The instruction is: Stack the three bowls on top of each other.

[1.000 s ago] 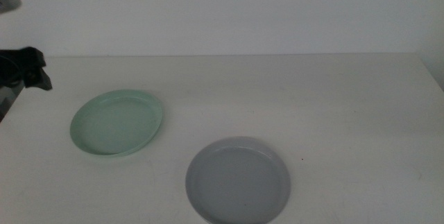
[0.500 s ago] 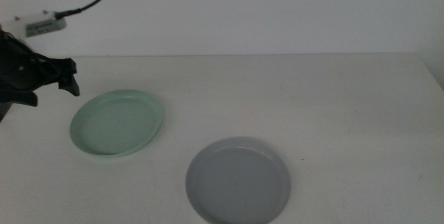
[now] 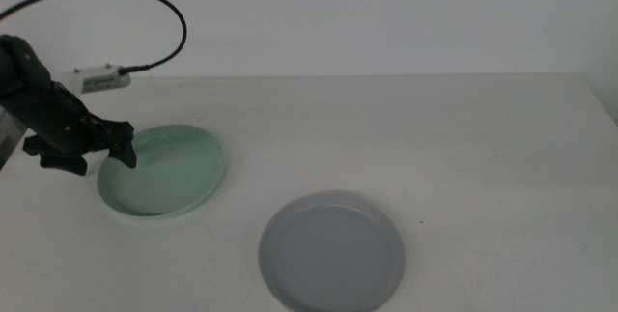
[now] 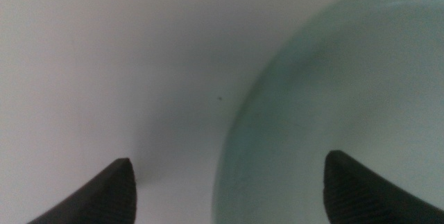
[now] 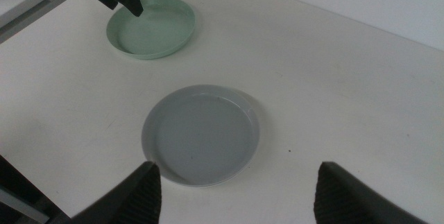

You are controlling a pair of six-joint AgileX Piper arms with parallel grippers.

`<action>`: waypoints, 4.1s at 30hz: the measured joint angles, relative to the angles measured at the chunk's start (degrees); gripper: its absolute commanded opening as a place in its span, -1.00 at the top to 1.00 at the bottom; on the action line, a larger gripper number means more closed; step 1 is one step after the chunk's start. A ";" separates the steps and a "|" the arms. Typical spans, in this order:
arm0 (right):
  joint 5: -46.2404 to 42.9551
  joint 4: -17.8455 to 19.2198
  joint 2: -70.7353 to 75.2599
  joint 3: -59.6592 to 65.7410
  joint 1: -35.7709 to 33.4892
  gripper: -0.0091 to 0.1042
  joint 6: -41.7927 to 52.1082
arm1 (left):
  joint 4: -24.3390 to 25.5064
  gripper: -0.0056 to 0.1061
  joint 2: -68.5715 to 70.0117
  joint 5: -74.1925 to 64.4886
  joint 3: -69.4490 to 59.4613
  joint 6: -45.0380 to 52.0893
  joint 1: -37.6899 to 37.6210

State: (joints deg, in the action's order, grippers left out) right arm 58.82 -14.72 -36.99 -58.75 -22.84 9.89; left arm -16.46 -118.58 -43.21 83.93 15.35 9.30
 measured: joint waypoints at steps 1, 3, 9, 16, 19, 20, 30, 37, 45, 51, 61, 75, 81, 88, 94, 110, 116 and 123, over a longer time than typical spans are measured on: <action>0.00 0.00 0.00 0.00 0.00 -0.15 0.00 | 0.00 -0.49 -0.42 0.16 0.00 0.00 0.00; 0.00 0.00 0.00 0.00 0.00 -0.15 0.00 | -0.12 -0.26 -1.03 0.43 0.26 0.17 0.00; 0.40 0.00 0.00 0.00 0.00 -0.15 0.00 | -0.63 0.58 -1.86 1.92 0.71 0.22 0.00; 0.39 0.00 0.00 0.00 0.00 -0.15 0.00 | -1.82 0.90 -0.41 -0.46 0.59 0.22 0.12; 0.39 0.00 0.00 0.00 0.00 -0.15 0.00 | -1.86 0.90 2.92 -2.74 0.47 0.22 0.12; 0.39 0.00 0.00 0.00 0.00 -0.15 0.00 | -1.81 0.90 4.59 -3.55 0.09 0.22 0.12; 0.39 0.00 0.00 0.00 0.00 -0.15 0.00 | -3.60 0.90 24.04 -5.19 -14.27 -0.17 -8.59; 0.39 0.00 0.00 0.00 0.00 -0.15 0.00 | -4.31 0.90 26.60 -2.10 -18.90 -4.15 -22.33; 0.39 0.00 0.00 0.00 0.00 -0.15 0.00 | -4.69 0.90 22.50 5.56 -19.11 -7.19 -33.32; 0.39 0.00 0.00 0.00 0.00 -0.15 0.00 | -6.09 0.90 17.47 8.15 -19.11 -7.37 -34.70; 0.39 0.00 0.00 0.00 0.00 -0.15 0.00 | -6.96 -0.24 15.99 7.79 -19.18 -7.00 -34.70; 0.39 0.00 0.00 0.00 0.00 -0.15 0.00 | -0.13 -0.68 29.63 1.75 -11.17 -5.86 -24.54; 0.39 0.00 0.00 0.00 0.00 -0.15 0.00 | 5.35 -0.68 33.68 -2.58 -7.34 -5.91 -18.36; 0.39 0.20 0.00 0.00 0.00 -0.15 0.00 | 6.22 -0.68 36.07 -2.69 -6.79 -5.91 -15.69; 0.39 0.35 0.00 0.00 0.00 -0.15 0.05 | 5.44 -0.68 36.07 -3.87 -6.77 -5.91 -15.69; -11.00 11.86 -13.10 -0.93 0.00 -0.12 -13.01 | 3.81 -0.67 46.44 -2.75 -9.23 -5.85 -15.69; -13.72 14.72 -23.56 -8.36 5.13 -0.12 -15.78 | 3.74 -0.67 50.30 -0.71 -9.27 -3.90 -15.69; -12.91 6.73 -25.77 -11.90 19.90 -0.12 -4.45 | 5.13 -0.67 56.18 0.06 -12.68 -3.71 -15.69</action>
State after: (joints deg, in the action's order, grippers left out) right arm 45.92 -7.99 -62.76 -70.64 -2.94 5.44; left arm -11.33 -62.40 -43.15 71.24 11.64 -6.38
